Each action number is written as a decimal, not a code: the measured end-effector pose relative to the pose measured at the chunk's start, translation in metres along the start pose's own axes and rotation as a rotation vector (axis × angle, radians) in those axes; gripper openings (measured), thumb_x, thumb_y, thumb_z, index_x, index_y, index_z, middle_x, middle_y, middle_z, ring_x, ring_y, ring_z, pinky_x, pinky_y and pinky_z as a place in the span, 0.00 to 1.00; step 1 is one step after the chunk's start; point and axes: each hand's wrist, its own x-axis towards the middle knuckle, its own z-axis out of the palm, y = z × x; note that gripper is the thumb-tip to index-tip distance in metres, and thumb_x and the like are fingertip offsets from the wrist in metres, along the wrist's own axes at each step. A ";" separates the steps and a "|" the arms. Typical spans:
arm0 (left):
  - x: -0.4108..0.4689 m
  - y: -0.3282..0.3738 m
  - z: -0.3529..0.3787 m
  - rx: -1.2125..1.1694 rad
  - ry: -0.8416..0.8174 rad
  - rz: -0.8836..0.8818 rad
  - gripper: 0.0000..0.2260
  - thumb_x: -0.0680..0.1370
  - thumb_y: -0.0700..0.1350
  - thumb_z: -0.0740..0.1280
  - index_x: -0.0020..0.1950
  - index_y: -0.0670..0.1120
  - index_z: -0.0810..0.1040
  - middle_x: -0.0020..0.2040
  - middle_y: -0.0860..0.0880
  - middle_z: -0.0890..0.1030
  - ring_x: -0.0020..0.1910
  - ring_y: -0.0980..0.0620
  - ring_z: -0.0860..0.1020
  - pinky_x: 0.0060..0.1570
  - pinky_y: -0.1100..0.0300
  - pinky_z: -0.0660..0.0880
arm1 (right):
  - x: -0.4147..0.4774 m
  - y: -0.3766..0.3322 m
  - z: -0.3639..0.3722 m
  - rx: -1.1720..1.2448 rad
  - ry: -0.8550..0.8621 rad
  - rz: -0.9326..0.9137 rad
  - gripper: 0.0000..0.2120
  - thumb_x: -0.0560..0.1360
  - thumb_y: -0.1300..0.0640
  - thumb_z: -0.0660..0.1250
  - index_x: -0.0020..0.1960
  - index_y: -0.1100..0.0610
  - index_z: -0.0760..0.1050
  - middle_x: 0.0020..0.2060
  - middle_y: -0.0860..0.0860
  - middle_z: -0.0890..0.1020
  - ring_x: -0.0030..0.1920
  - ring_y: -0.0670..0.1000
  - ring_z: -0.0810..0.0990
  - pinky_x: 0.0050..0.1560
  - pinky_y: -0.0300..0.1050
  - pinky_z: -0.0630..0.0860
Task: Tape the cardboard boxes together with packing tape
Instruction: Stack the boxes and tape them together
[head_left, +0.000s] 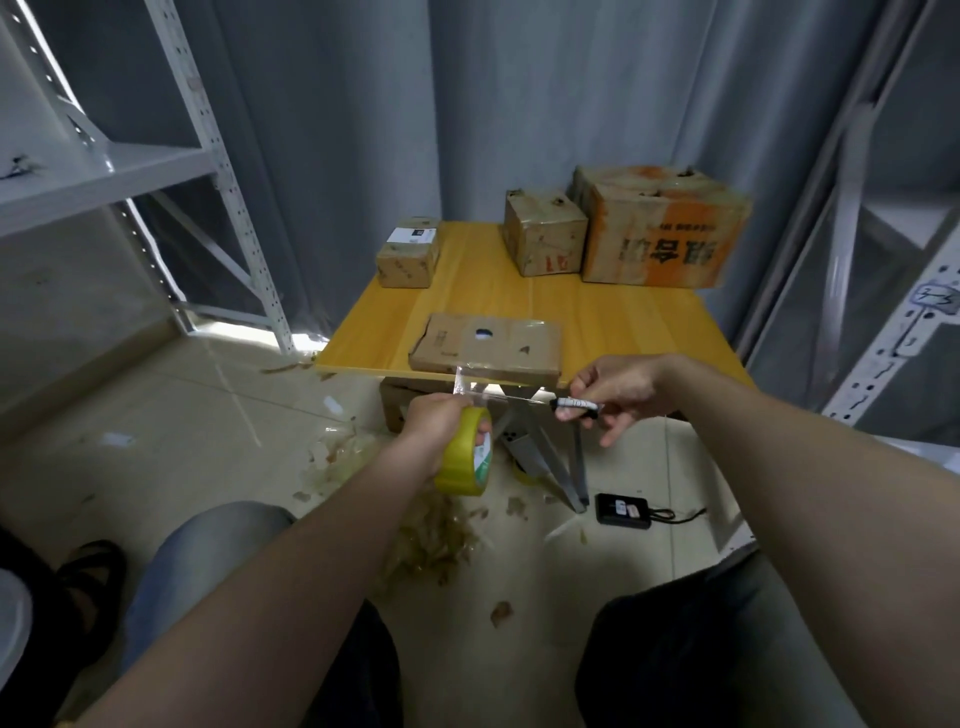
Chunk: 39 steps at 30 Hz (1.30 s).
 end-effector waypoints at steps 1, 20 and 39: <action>-0.001 0.001 0.001 0.001 -0.001 -0.003 0.06 0.83 0.40 0.66 0.50 0.38 0.80 0.32 0.37 0.81 0.23 0.46 0.76 0.28 0.57 0.78 | 0.000 0.002 0.000 0.017 0.017 0.001 0.09 0.68 0.54 0.81 0.36 0.54 0.82 0.35 0.55 0.79 0.27 0.47 0.74 0.38 0.45 0.84; 0.006 -0.001 -0.001 -0.010 -0.006 -0.035 0.08 0.83 0.42 0.67 0.53 0.37 0.82 0.37 0.38 0.84 0.27 0.46 0.78 0.32 0.57 0.80 | 0.002 -0.015 0.004 0.008 0.042 0.131 0.14 0.73 0.57 0.80 0.52 0.62 0.80 0.37 0.56 0.75 0.28 0.49 0.76 0.45 0.50 0.85; 0.021 -0.011 -0.003 -0.020 0.015 -0.038 0.08 0.82 0.42 0.67 0.50 0.38 0.82 0.36 0.38 0.84 0.26 0.45 0.79 0.35 0.54 0.79 | 0.019 -0.032 0.016 -0.127 0.103 0.030 0.23 0.68 0.55 0.84 0.55 0.68 0.83 0.40 0.62 0.83 0.28 0.48 0.79 0.42 0.48 0.85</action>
